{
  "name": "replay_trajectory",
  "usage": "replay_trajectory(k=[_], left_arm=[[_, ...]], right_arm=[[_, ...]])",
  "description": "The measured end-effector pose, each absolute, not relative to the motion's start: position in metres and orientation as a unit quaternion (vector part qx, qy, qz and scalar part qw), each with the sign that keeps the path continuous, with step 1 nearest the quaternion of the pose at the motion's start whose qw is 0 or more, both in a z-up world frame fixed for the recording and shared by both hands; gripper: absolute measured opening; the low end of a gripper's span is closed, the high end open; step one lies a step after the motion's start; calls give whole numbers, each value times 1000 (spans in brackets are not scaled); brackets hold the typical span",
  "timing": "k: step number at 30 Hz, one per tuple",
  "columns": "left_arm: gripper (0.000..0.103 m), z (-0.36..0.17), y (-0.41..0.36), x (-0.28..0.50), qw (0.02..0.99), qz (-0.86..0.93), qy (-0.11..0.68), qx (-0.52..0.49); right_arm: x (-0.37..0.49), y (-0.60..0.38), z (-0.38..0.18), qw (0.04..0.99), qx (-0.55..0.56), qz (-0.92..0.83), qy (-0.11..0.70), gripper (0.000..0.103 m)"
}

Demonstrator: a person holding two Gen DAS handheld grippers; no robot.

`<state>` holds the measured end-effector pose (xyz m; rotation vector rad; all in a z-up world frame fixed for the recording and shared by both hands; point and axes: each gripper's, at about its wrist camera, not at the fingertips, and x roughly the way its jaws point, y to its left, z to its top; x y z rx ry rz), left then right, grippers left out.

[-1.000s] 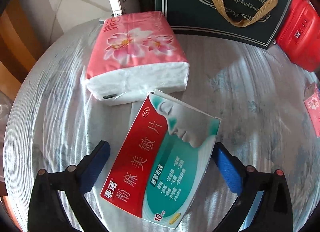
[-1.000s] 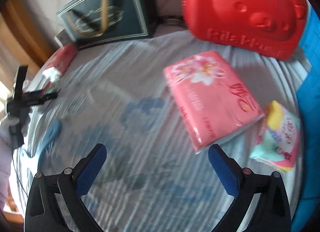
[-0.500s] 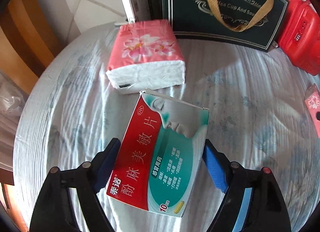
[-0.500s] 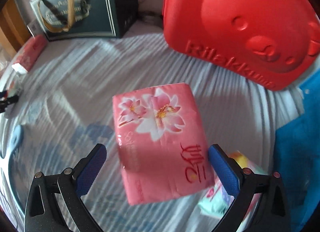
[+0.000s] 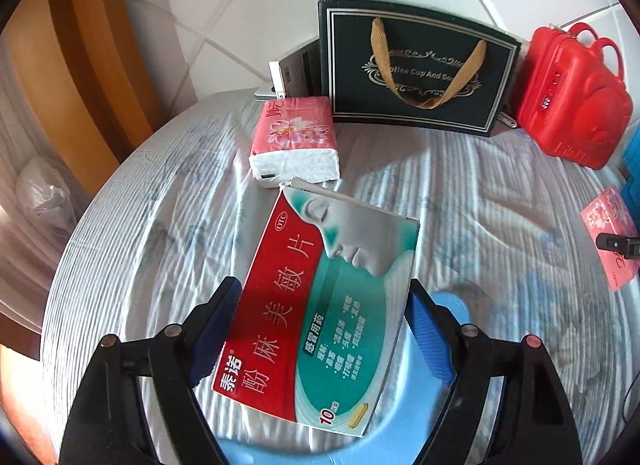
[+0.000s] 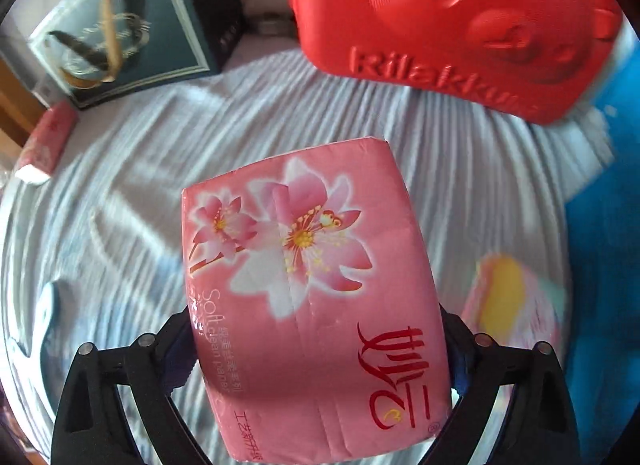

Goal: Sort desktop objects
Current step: 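Grasp the red-and-teal medicine box with the left tool while the right tool grasps the pink tissue pack, then lift and carry the medicine box and tissue pack over the blue bin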

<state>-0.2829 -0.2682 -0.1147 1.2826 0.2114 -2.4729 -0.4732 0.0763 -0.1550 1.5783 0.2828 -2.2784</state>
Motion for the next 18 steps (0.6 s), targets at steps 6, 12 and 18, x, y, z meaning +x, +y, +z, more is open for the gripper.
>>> replay_trajectory(k=[6, 12, 18], left_arm=[[81, -93, -236, -233, 168, -879, 80, 440], [81, -60, -187, -183, 129, -895, 66, 423], [81, -16, -136, -140, 97, -918, 45, 381]], right_arm=[[-388, 86, -103, 171, 503, -842, 99, 96], [-312, 104, -54, 169, 459, -868, 82, 96], [-249, 136, -2, 169, 404, -897, 63, 96]])
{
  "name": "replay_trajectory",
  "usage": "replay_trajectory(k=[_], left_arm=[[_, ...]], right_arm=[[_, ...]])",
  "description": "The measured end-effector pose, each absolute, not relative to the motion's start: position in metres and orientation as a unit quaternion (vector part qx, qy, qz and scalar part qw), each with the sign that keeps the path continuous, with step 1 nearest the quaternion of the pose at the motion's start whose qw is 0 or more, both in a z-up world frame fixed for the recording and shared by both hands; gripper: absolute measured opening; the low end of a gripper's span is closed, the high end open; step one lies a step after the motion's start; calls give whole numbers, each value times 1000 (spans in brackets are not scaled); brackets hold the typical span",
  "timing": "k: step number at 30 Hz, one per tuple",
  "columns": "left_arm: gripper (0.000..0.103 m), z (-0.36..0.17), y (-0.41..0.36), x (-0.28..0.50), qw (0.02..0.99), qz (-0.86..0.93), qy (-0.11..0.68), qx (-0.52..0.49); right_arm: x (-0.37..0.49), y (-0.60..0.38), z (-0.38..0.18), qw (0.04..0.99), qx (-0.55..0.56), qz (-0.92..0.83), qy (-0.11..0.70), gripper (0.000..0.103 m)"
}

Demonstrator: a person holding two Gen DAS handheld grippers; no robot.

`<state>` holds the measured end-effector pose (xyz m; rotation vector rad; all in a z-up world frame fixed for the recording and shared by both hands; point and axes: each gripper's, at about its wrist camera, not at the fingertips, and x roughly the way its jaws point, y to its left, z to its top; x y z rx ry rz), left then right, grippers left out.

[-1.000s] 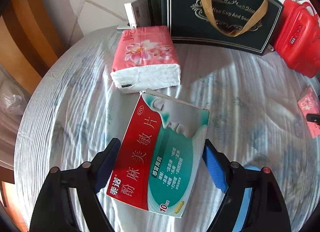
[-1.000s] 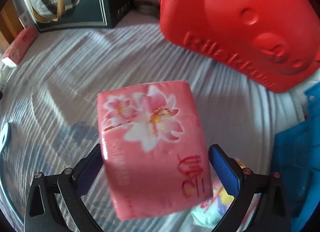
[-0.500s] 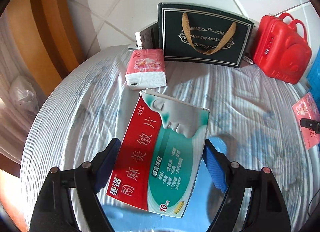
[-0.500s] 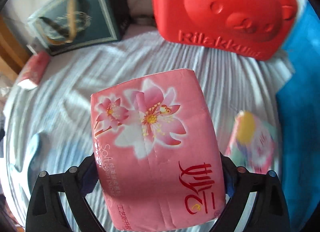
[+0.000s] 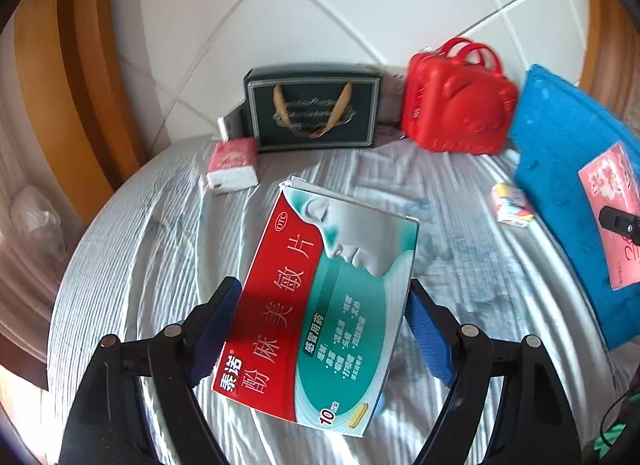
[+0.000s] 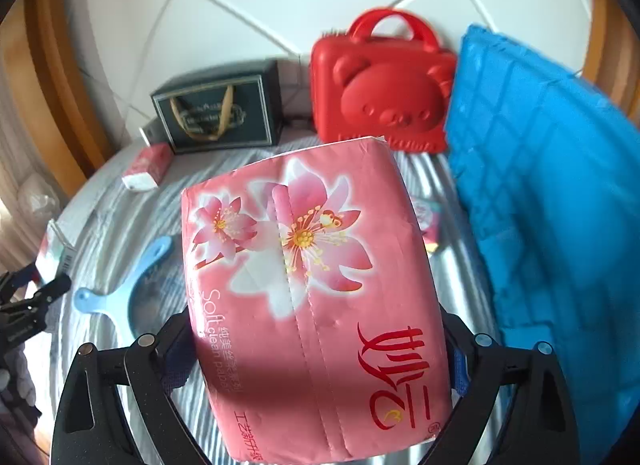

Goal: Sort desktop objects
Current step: 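Lift and carry the medicine box and tissue pack over the blue bin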

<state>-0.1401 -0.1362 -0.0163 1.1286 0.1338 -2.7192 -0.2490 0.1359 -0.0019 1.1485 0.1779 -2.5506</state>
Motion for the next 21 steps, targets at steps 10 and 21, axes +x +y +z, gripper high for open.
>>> replay_trajectory(k=[10, 21], left_arm=[[82, 28, -56, -93, 64, -939, 18, 337], [81, 66, 58, -100, 10, -954, 10, 299]], right_arm=[[-157, 221, 90, 145, 277, -949, 24, 96], [-121, 368, 139, 62, 197, -978, -20, 96]])
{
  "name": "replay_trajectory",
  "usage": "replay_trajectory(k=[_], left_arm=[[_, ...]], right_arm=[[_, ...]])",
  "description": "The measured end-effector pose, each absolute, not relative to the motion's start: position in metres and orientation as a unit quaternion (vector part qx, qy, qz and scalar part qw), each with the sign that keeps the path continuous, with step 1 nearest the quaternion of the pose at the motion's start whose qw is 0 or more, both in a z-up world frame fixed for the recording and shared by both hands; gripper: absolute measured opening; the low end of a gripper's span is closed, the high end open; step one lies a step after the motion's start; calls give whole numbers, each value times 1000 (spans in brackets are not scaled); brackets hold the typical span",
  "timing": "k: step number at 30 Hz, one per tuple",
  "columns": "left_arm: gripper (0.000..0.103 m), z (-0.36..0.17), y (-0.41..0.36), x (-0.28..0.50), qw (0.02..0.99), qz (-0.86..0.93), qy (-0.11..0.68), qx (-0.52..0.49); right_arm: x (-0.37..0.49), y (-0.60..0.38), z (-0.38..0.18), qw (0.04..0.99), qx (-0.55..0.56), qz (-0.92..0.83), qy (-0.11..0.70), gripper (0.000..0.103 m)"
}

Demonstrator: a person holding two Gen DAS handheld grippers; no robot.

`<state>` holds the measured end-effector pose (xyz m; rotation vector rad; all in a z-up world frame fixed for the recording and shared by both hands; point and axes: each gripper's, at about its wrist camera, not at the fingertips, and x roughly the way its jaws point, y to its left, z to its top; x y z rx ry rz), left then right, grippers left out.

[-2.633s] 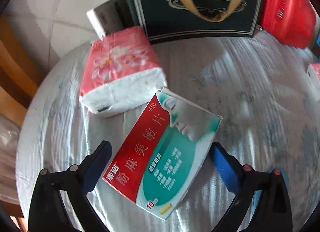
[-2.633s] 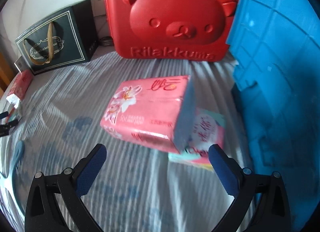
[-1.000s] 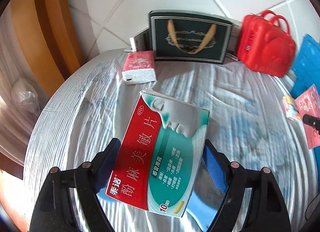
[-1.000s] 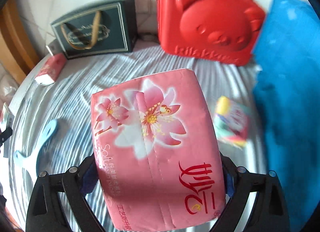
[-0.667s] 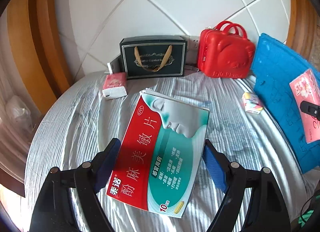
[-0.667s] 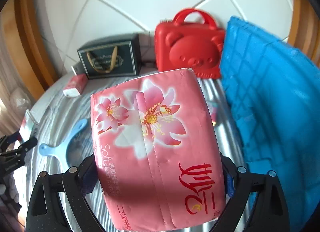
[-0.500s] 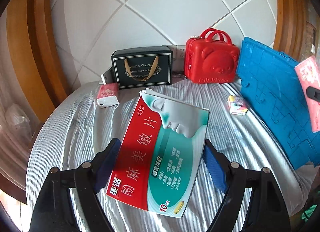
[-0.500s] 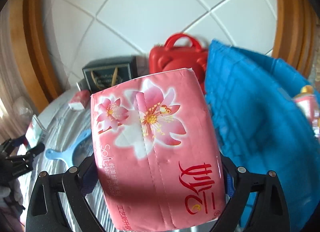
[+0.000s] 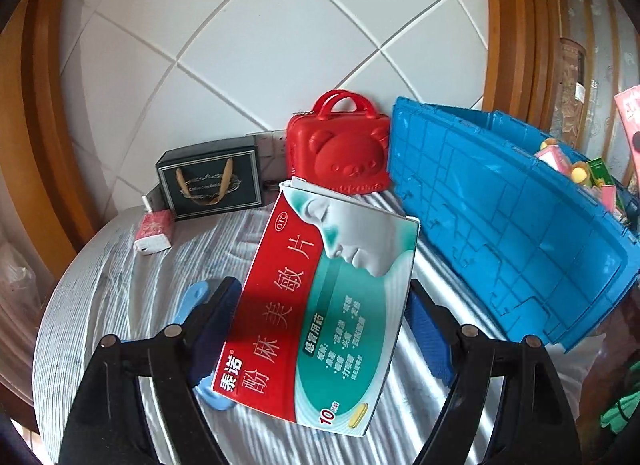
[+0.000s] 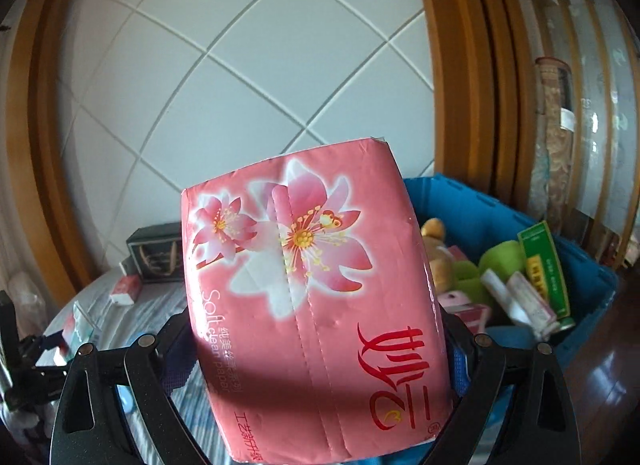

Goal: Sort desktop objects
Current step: 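Lift and carry the medicine box and tissue pack over the blue bin, then open both tools to drop the medicine box and tissue pack into the bin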

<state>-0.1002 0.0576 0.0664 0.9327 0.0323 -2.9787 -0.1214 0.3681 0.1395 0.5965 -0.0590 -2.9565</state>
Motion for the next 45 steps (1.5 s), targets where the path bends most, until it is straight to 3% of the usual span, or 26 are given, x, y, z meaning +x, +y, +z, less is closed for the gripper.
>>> replay_trajectory(k=[10, 20, 45], left_arm=[[82, 156, 236, -140, -111, -973, -4, 203], [81, 164, 377, -195, -165, -954, -36, 249], [85, 141, 424, -233, -130, -946, -58, 290]], right_arm=[[-147, 521, 147, 6, 190, -981, -39, 96], [-187, 588, 133, 14, 219, -976, -19, 96], [-232, 608, 91, 23, 276, -961, -12, 96]])
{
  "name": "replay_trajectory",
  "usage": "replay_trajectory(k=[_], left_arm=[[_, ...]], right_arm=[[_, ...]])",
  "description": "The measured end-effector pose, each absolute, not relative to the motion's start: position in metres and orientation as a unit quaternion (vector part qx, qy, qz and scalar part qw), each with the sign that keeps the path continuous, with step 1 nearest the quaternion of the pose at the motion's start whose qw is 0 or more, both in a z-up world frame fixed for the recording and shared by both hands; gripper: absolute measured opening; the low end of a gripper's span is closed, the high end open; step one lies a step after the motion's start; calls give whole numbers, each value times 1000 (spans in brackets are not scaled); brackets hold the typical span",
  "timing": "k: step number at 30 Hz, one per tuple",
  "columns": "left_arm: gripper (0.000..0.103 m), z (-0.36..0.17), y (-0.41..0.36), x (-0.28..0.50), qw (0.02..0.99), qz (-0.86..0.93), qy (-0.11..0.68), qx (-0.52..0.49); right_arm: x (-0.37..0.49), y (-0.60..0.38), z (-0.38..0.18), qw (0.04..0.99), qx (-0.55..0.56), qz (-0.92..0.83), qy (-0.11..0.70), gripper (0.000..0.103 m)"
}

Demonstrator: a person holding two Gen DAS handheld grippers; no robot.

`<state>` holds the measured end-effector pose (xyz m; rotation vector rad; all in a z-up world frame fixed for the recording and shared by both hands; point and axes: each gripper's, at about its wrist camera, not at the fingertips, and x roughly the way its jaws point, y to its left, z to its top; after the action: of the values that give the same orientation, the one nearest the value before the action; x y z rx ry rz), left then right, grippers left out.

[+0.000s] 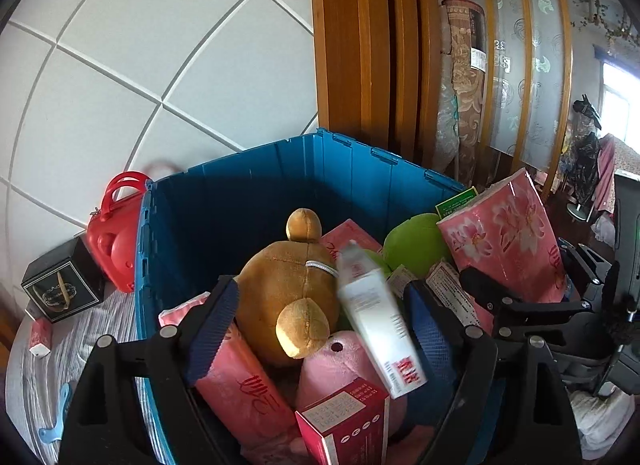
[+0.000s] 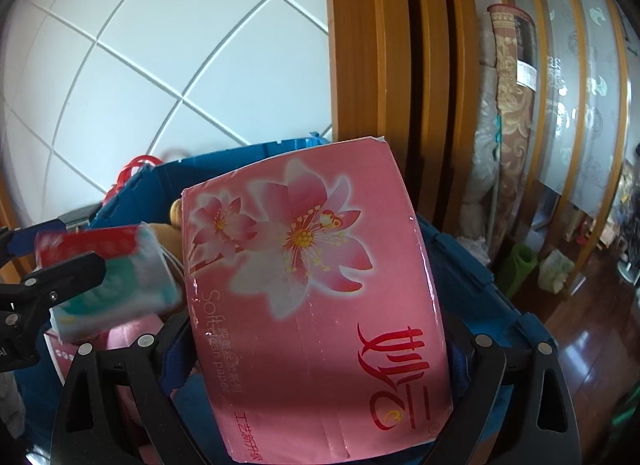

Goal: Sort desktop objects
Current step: 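Open both tools to drop the medicine box and tissue pack into the bin, then move both tools back over the bed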

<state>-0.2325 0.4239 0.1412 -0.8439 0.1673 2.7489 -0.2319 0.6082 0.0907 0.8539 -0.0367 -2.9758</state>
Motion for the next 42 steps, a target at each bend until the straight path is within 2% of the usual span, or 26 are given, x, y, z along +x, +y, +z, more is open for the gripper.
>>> replay_trajectory(k=[11, 15, 26, 32, 42], left_arm=[[85, 139, 422, -230, 124, 948, 59, -289], [85, 139, 419, -229, 120, 950, 52, -285], [85, 144, 406, -223, 142, 951, 18, -273], [85, 156, 382, -187, 163, 954, 7, -253], [85, 157, 288, -145, 86, 973, -24, -211]], right_arm=[[-237, 600, 79, 22, 282, -959, -19, 97], [-239, 604, 81, 25, 279, -960, -30, 103], [-227, 600, 81, 18, 277, -960, -33, 103], [-195, 594, 102, 0, 241, -970, -27, 103], [-157, 543, 124, 21, 214, -976, -21, 103]])
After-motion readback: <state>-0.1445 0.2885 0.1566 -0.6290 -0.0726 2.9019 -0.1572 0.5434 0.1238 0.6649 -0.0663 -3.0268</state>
